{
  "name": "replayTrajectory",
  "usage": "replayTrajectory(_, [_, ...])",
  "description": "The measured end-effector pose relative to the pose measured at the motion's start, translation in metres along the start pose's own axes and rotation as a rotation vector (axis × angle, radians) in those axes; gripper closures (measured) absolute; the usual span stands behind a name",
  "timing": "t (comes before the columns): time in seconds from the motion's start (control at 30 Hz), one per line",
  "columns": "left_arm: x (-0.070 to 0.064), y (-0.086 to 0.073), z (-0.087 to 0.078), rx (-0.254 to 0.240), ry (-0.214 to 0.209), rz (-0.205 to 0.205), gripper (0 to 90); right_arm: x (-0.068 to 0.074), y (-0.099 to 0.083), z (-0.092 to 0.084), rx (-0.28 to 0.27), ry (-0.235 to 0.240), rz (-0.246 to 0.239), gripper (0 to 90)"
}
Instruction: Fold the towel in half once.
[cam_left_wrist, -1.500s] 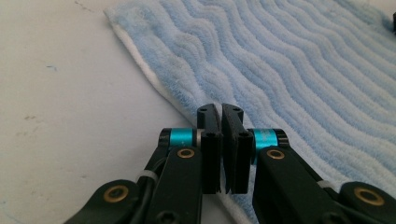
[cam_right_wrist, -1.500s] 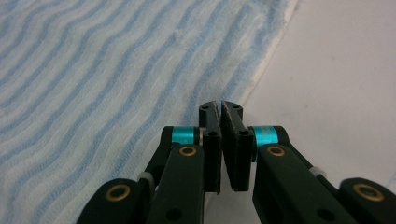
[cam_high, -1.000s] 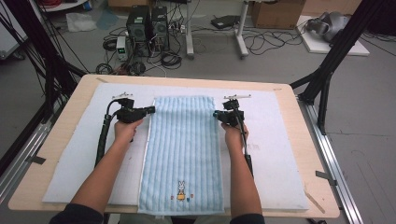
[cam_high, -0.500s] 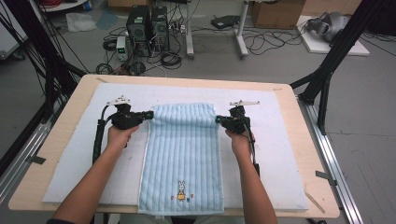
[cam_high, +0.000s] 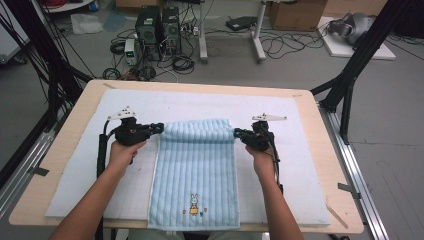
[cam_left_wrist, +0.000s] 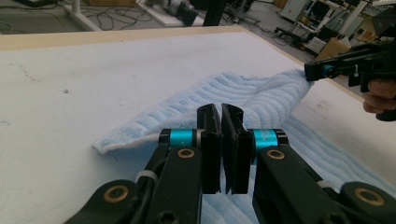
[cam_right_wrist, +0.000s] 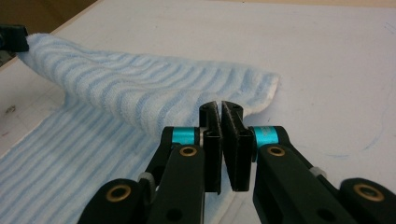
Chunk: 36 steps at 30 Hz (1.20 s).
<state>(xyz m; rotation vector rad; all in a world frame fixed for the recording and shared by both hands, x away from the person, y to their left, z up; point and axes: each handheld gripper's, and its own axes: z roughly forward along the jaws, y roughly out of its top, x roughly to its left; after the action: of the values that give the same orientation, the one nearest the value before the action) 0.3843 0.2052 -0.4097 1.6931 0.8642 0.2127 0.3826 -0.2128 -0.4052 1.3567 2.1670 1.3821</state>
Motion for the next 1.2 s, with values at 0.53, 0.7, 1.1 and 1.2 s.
replayTrajectory(0.53, [-0.008,-0.023,-0.015,0.012,-0.056,-0.026,85.8,0.015,-0.02,-0.01,0.03,0.041,-0.059,86.5])
replayTrajectory(0.7, [-0.014,-0.033,-0.018,0.055,-0.059,-0.011,85.6,0.018,-0.033,-0.016,0.041,0.055,-0.073,86.1])
replayTrajectory(1.1, [-0.023,-0.049,-0.032,0.116,-0.091,-0.016,84.7,0.032,-0.056,-0.025,0.101,0.065,-0.13,85.6])
replayTrajectory(1.2, [-0.021,-0.053,-0.031,0.119,-0.046,-0.039,70.0,0.032,-0.057,-0.024,0.098,0.06,-0.128,77.2])
